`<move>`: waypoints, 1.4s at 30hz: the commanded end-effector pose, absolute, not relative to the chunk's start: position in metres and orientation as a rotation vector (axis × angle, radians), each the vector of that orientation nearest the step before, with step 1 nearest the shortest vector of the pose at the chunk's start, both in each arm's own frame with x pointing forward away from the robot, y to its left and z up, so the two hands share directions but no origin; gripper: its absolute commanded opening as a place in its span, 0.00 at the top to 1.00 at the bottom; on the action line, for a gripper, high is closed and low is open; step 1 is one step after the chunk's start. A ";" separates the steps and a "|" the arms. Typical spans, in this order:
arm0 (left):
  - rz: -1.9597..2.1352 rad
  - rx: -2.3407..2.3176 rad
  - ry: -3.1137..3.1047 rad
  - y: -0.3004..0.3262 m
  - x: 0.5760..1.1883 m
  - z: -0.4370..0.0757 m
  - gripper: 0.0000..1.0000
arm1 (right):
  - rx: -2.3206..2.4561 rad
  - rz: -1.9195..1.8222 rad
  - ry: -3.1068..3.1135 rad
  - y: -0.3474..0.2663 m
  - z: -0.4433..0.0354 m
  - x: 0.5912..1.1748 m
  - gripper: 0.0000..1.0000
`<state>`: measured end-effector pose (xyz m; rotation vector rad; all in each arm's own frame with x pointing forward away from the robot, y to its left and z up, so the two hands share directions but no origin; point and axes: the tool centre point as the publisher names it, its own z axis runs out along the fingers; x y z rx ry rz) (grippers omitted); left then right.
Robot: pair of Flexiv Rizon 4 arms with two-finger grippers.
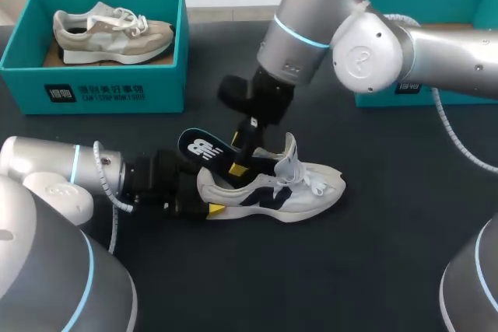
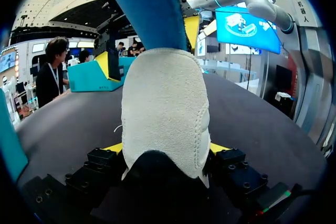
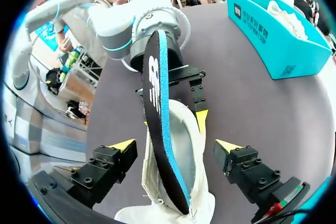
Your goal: Take the shoe out of the shoebox, open the shoe tongue, remove and reinsert the insole, then place the shoe into the shoebox
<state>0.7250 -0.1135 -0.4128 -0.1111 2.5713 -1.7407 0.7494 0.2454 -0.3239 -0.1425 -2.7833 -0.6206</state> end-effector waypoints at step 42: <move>-1.741 -0.112 2.570 -0.114 0.724 -0.413 1.00 | -0.120 -0.909 -2.496 0.282 -0.313 0.747 0.56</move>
